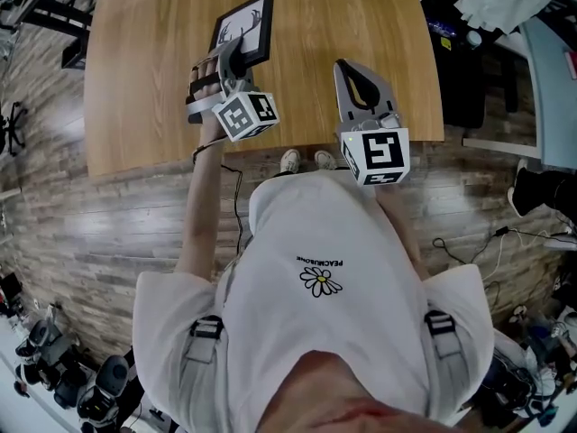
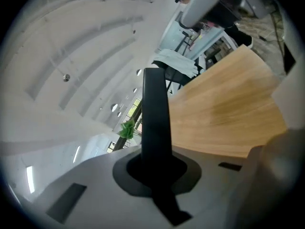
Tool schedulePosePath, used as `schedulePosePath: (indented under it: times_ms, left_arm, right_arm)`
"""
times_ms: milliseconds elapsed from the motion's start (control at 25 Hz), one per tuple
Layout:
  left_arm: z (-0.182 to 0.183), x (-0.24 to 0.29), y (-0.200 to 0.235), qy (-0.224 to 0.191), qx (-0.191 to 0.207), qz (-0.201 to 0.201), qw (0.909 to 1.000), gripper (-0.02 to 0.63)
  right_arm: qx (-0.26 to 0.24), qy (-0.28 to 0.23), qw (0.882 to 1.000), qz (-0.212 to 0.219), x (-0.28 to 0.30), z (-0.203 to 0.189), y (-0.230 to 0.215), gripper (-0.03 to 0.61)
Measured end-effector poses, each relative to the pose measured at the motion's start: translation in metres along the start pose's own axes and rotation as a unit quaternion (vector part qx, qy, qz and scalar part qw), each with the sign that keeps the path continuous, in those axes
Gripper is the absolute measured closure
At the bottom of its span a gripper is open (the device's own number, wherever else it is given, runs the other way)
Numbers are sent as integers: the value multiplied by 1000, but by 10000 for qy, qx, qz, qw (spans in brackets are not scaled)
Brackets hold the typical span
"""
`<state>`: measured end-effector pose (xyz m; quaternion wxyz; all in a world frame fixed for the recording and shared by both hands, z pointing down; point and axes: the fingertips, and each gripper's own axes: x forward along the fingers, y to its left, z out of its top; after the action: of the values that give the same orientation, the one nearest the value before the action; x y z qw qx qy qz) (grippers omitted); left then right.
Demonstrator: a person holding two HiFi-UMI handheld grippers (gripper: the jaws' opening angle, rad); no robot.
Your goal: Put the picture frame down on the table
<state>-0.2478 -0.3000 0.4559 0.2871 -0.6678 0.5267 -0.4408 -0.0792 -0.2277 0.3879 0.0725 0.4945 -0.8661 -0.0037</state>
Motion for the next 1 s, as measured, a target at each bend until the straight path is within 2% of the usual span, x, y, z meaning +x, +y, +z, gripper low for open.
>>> schedulePosePath:
  times_ms: [160,320,480,720,1000]
  left_arm:
    - [-16,18,-30,137,484,-235,9985,586]
    - [-31,34,-50,574,901,-477,9931,569]
    - [-41,42,-73,783,968,-883,9883,552]
    - [-50,48,-103,917,1136,-1272,9811,569]
    - [-56,42,-117,989,1254,-1609,9740,572]
  right_arm:
    - [29,125,9999,50,1,-6,2,569]
    - [29,216,9998,18,2,-10,1,569]
    - [35,264,9996,-17,0,-12,-3,569]
    - [64,333,9994,-64,-1,-16,-9,569]
    - [56,433,9990,-42,-1,-21,-9,569]
